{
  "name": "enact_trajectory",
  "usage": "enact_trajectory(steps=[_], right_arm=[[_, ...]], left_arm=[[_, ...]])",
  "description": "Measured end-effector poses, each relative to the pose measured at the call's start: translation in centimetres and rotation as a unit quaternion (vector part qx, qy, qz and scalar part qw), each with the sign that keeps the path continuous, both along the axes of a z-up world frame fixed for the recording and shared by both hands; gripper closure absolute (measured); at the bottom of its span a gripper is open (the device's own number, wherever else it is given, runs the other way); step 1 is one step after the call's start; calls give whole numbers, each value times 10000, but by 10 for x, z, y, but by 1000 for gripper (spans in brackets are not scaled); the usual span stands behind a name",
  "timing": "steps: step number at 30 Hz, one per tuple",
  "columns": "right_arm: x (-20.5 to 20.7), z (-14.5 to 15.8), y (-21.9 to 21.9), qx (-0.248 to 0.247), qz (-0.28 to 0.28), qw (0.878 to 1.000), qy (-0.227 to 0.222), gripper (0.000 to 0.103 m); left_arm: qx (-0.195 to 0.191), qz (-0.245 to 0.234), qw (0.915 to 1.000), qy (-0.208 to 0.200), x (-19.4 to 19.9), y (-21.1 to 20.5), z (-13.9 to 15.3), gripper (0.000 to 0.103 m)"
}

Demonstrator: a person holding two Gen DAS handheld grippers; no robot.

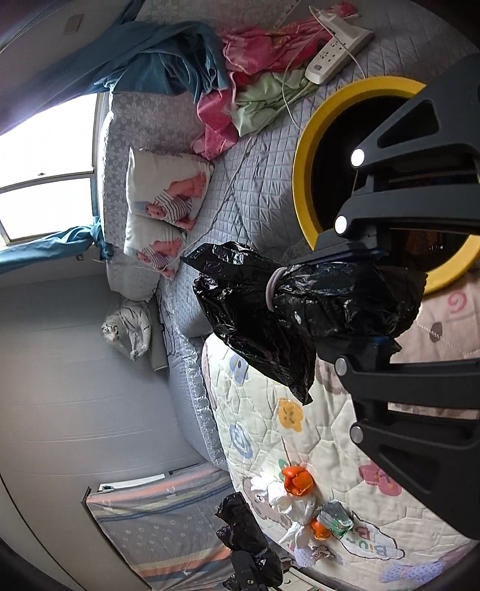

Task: Collect trash
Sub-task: 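Carry both black bags over the yellow-rimmed bin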

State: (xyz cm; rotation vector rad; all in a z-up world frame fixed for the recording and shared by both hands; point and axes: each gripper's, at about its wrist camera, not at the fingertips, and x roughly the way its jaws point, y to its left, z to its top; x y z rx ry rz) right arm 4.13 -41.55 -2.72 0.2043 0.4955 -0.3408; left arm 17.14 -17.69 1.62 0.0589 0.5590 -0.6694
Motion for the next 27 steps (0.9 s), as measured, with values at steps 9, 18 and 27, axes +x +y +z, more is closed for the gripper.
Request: enact_trajectory(steps=[9,18,27], right_arm=[[-25,-9,-44,-53,-537,9983,196,76],[-39,-22,-76,-59,-908,9950,403,76],[-44,-34,-92,-5,-1123,9921,564,76]], left_arm=[[8,-592,9981,166,-3,-71,-8,72],[23,-1028,9939,390,-4,-129,-23,72],[52,-1270,9898,638,-3,-170,-41,72]])
